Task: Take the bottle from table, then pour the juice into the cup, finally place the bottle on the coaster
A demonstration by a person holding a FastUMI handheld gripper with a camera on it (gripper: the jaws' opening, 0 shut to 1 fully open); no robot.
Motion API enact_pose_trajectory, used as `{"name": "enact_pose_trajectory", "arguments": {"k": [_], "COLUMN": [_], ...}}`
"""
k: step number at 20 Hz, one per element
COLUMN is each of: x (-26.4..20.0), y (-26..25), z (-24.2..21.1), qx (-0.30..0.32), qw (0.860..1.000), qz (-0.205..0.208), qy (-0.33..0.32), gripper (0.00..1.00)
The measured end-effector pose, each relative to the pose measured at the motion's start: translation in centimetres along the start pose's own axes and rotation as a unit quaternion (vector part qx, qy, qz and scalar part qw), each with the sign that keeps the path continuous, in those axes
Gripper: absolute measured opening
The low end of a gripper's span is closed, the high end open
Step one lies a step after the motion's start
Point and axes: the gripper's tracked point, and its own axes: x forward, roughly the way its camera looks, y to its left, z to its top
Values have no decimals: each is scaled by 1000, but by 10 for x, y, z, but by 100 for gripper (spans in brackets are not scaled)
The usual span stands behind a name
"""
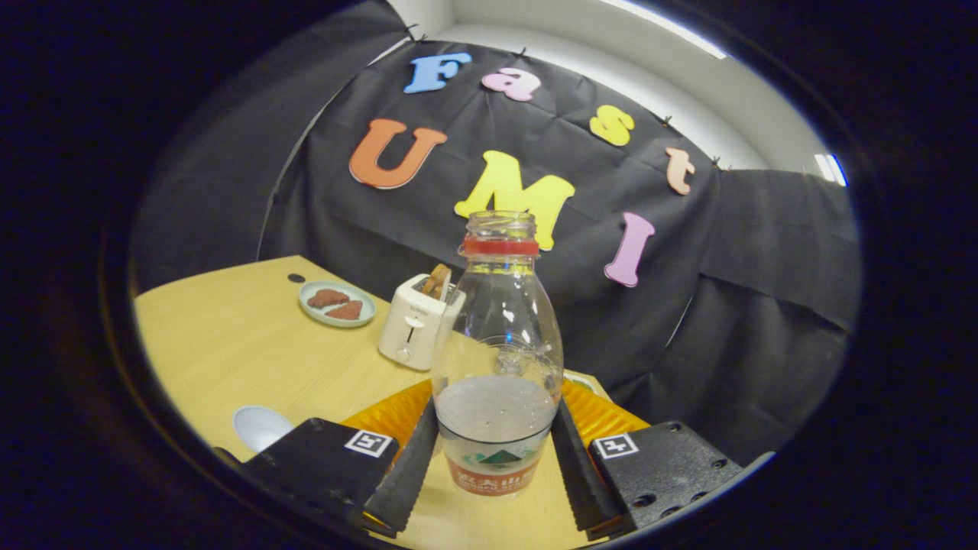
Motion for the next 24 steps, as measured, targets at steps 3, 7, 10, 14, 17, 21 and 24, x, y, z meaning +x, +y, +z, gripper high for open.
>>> {"name": "enact_pose_trajectory", "arguments": {"k": [3,7,10,14,17,21,24], "x": [5,19,38,62,81,102,119], "y": [-1,11,24,42,51,64,74], "z": [10,18,9,-8,-26,-49,-67], "qx": [57,100,132,144,152,144,152], "qw": [998,993,988,987,986,988,987], "qz": [-4,3,10,22,28,27,35], "qy": [-25,-68,-76,-68,-62,-53,-43], "gripper": [81,81,81,82,82,82,83]}}
